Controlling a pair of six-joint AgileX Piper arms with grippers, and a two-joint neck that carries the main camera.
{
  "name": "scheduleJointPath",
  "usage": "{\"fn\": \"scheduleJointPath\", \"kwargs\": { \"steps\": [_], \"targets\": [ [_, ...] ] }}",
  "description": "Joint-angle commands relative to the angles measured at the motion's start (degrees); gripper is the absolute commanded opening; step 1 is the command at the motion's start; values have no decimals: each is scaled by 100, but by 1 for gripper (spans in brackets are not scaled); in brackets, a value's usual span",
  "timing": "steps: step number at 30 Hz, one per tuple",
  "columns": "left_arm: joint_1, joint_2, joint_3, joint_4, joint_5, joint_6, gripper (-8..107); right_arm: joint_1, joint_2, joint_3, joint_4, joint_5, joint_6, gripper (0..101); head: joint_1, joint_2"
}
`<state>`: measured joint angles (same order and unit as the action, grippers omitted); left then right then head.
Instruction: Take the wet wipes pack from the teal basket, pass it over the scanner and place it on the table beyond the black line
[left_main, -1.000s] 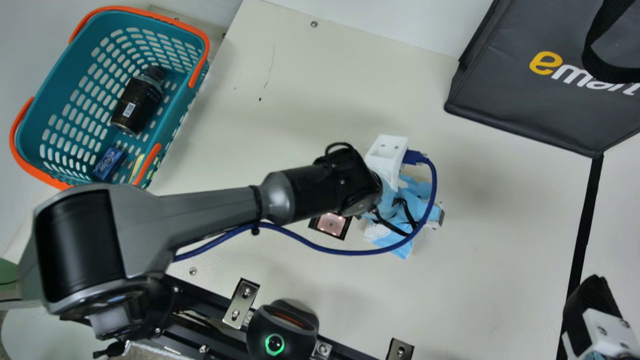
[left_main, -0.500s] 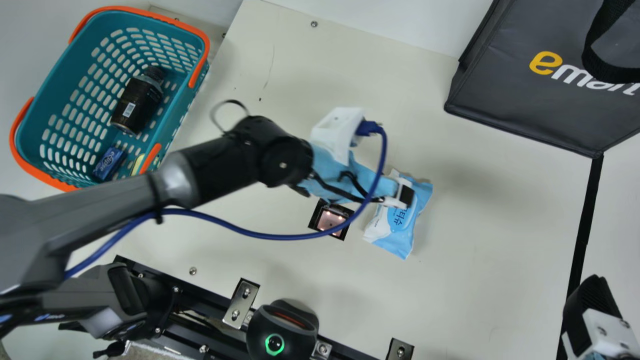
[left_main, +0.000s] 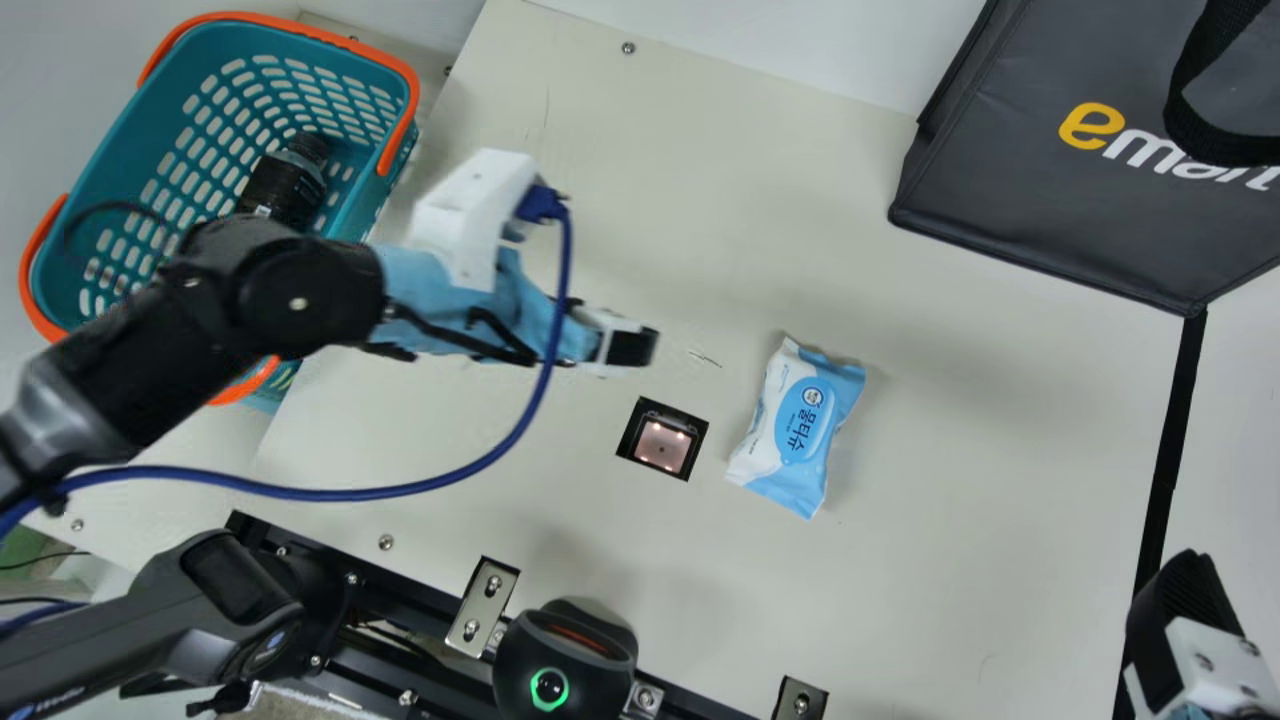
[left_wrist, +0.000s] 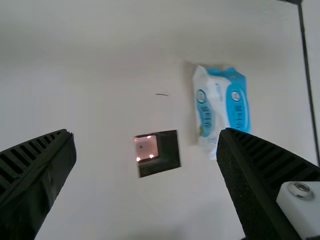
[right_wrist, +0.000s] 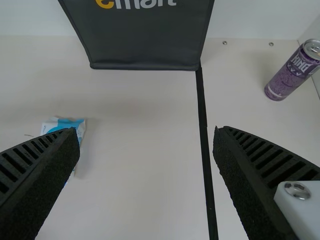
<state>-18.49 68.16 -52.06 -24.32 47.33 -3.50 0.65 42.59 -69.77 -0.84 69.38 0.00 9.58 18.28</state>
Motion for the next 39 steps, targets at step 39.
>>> {"fn": "scheduleJointPath", "kwargs": {
  "steps": [39],
  "targets": [
    [1436, -1738, -242, 2348, 630, -314, 90, 24, 18, 0, 10, 5, 2, 95, -166, -1986]
  ]
}}
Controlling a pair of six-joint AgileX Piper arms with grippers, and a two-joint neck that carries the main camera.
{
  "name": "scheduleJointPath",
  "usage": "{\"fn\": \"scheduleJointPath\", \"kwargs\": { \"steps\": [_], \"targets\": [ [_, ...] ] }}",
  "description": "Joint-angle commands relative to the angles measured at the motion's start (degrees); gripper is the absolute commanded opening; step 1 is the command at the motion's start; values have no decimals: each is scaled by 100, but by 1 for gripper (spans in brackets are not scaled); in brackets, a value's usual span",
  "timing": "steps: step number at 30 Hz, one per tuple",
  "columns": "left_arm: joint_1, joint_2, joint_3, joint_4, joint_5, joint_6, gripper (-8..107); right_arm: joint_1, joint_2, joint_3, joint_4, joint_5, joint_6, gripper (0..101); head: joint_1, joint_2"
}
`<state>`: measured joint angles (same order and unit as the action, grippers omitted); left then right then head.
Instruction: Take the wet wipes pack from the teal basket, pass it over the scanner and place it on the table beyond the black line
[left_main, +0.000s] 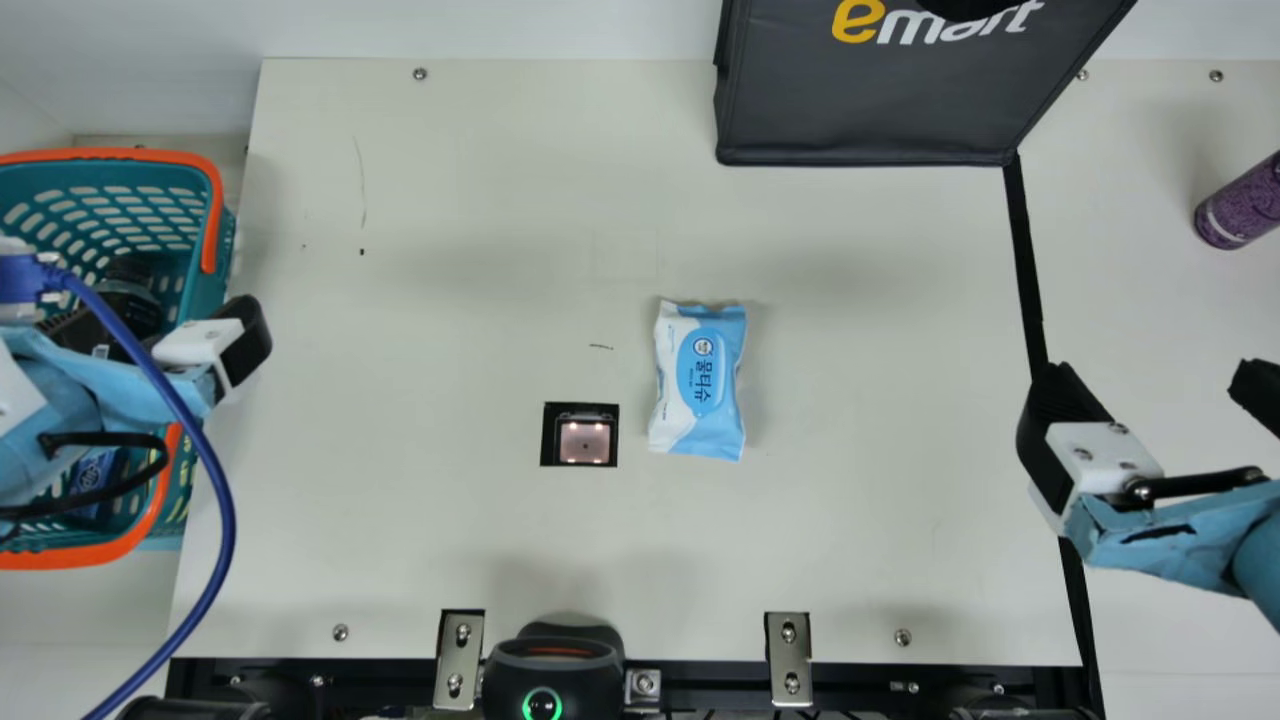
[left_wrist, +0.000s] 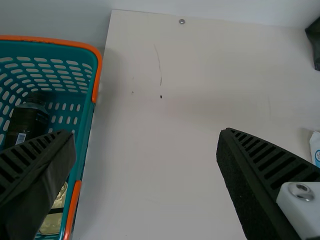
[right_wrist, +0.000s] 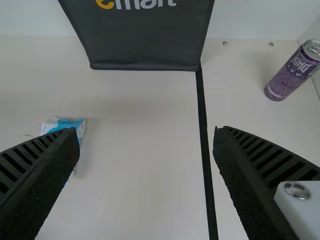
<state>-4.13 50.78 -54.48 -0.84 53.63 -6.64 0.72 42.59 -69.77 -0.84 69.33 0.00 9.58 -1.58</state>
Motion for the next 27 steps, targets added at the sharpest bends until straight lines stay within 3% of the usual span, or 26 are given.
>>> {"fn": "scheduleJointPath", "kwargs": {
  "steps": [1, 17, 27],
  "targets": [
    [0, 0, 0, 0, 0, 0, 90, 56, 40, 2, 35, 23, 3, 95, -166, 0],
    [0, 0, 0, 0, 0, 0, 90, 1432, 992, 588, 795, 57, -699, 95, -166, 0],
    [0, 0, 0, 0, 0, 0, 90, 1841, 1968, 361, 1150, 57, 265, 95, -166, 0]
  ]
}}
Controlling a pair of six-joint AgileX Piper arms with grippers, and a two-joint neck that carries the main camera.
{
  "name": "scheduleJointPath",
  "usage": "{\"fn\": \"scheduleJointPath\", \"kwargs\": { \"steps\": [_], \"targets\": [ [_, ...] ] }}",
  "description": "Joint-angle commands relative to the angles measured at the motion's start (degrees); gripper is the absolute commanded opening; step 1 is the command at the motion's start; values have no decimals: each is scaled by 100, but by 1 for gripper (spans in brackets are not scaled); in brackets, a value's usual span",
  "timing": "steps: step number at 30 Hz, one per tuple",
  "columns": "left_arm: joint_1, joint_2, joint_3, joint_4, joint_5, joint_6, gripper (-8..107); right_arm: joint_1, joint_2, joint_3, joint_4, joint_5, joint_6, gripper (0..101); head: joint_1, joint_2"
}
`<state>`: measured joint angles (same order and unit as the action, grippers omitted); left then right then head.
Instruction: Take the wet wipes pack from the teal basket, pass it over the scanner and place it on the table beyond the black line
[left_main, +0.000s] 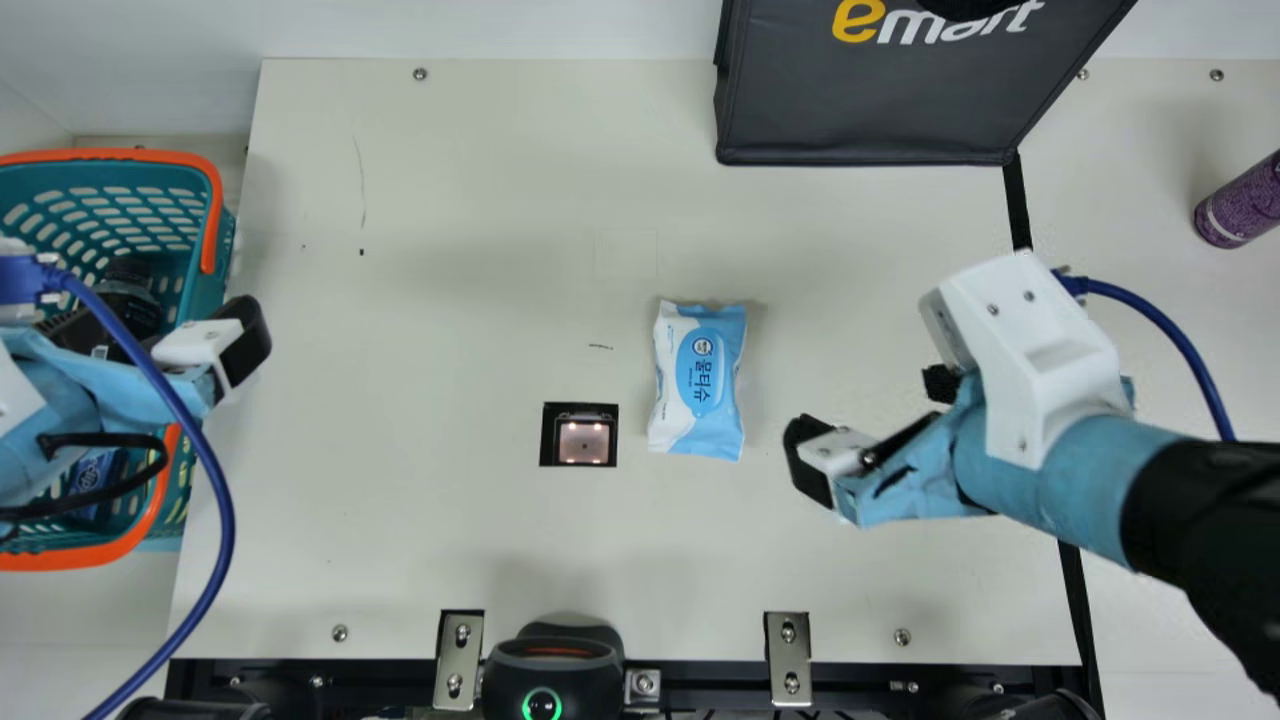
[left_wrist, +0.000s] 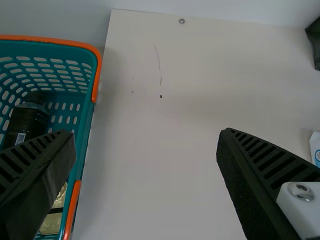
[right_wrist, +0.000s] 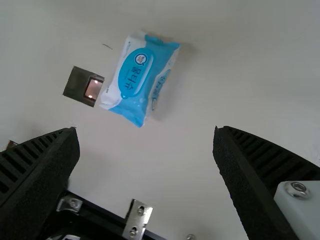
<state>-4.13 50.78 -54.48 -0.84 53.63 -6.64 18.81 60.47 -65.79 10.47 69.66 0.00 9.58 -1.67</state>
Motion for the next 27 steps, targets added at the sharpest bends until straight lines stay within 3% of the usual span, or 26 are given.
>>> {"fn": "scheduleJointPath", "kwargs": {
  "steps": [1, 10, 17, 27],
  "targets": [
    [0, 0, 0, 0, 0, 0, 90, 82, 287, -89, 29, 24, 414, 95, -166, 9],
    [0, 0, 0, 0, 0, 0, 90, 743, 1275, -243, -108, -528, 1893, 95, -166, 9],
    [0, 0, 0, 0, 0, 0, 90, 1341, 2047, -411, -537, -937, 2917, 95, -166, 9],
    [0, 0, 0, 0, 0, 0, 90, 1996, 2998, -718, -1504, -964, 4061, 95, -166, 9]
  ]
}}
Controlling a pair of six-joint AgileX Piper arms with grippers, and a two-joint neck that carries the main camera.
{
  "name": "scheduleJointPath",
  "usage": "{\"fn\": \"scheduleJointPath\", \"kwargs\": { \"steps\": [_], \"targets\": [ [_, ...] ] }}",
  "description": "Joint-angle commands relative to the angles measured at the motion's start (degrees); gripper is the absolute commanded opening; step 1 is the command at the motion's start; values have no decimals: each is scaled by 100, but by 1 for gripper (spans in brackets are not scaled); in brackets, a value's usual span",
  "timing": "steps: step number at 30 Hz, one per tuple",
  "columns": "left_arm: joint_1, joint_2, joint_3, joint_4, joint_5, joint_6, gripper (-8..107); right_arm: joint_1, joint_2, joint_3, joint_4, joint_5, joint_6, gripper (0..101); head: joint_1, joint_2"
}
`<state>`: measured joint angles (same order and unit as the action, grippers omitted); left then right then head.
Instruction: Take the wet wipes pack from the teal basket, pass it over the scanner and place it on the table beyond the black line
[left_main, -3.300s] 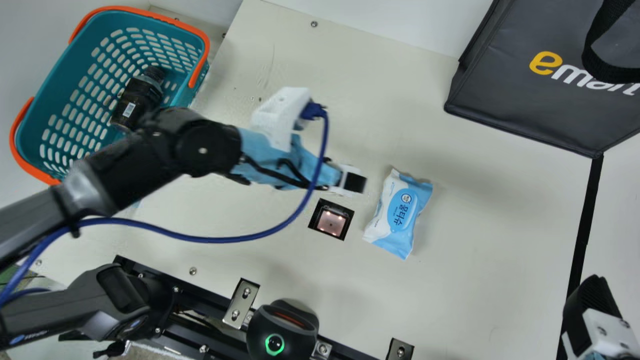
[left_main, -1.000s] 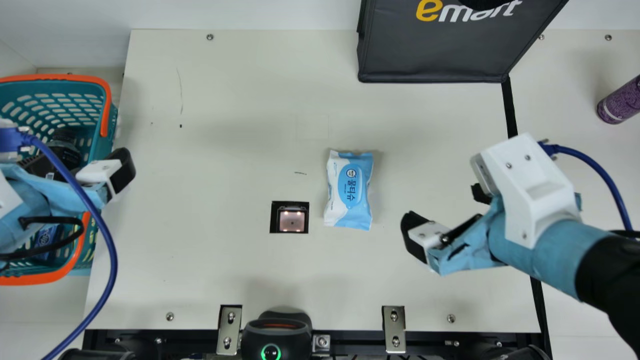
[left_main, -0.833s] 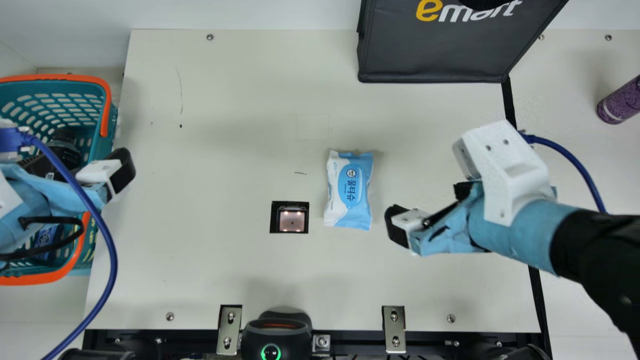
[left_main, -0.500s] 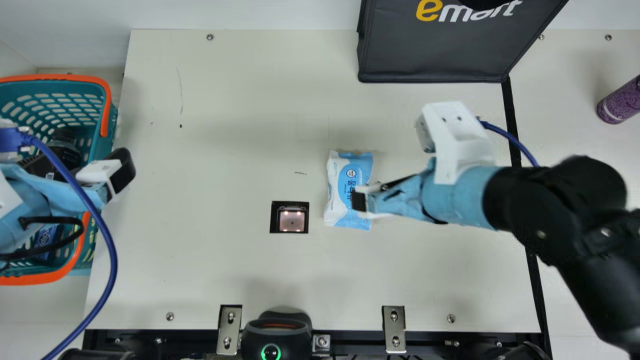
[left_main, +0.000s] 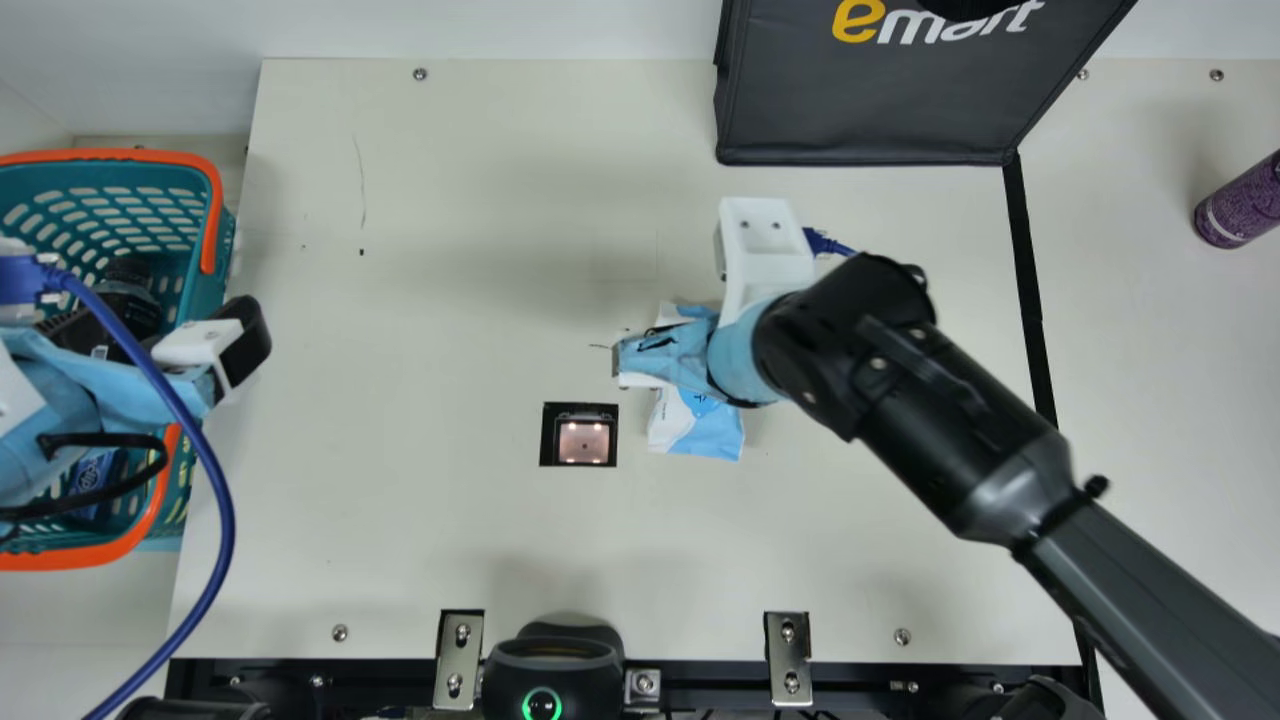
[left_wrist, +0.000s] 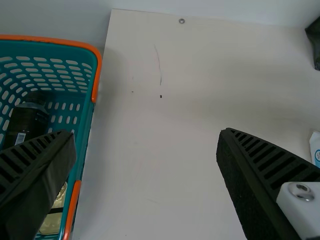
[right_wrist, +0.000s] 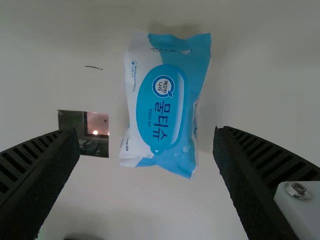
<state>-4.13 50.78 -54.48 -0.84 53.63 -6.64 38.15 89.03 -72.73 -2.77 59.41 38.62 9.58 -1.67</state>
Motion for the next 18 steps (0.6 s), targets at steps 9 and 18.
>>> {"fn": "scheduleJointPath", "kwargs": {
  "steps": [9, 18],
  "targets": [
    [0, 0, 0, 0, 0, 0, 90, 294, 782, -201, -644, 185, 790, 95, -166, 9],
    [0, 0, 0, 0, 0, 0, 90, 228, 1180, -158, -507, -86, 936, 95, -166, 9]
  ]
}}
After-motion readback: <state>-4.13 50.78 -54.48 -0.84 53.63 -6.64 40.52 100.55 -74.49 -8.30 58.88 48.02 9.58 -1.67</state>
